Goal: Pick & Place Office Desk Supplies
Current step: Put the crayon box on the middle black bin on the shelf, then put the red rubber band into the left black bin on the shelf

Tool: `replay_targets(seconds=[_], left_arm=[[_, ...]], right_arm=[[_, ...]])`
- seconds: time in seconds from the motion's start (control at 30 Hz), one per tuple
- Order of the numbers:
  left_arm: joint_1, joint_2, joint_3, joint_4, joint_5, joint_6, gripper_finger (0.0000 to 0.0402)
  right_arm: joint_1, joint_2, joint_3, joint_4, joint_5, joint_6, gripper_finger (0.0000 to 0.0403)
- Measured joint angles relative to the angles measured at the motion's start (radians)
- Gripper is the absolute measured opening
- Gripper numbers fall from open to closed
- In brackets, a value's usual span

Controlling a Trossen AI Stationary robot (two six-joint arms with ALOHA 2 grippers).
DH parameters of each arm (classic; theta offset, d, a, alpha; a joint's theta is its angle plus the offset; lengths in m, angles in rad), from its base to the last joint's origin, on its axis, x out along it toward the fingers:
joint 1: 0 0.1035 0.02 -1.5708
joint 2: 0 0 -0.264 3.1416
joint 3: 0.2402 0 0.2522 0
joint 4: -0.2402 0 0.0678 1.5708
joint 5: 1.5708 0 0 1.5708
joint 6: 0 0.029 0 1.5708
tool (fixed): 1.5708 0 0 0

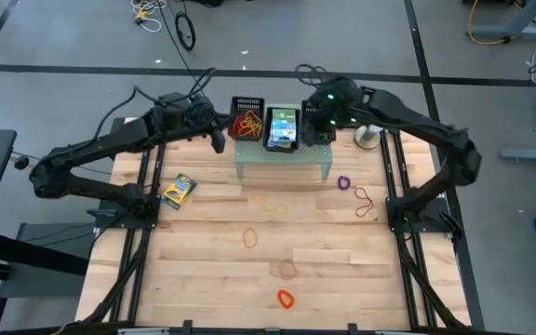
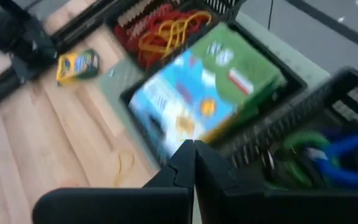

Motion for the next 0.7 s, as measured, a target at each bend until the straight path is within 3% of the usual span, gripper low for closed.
replay_targets(seconds=[0.13, 0.27, 0.53, 0.7], left_arm=[[-0.053, 0.000, 0.000, 0.003, 0.000, 0.048, 0.0007], [-0.105, -0.002, -0.028, 0.059, 0.004, 0.068, 0.0007], [-0.165, -0.053, -0.371, 0.539, 0.049, -0.127, 0.0007], [-0.222, -0.057, -0.475, 0.651, 0.018, -0.169, 0.0007]], right_arm=[[0.079, -0.106, -0.061, -0.077, 0.079, -0.012, 0.0003], [0.202, -0.248, -0.293, 0.010, 0.125, 0.094, 0.0002], [0.465, -0.508, -0.665, 0.060, 0.270, 0.532, 0.0001], [0.525, -0.590, -0.867, 0.062, 0.309, 0.834, 0.0001]])
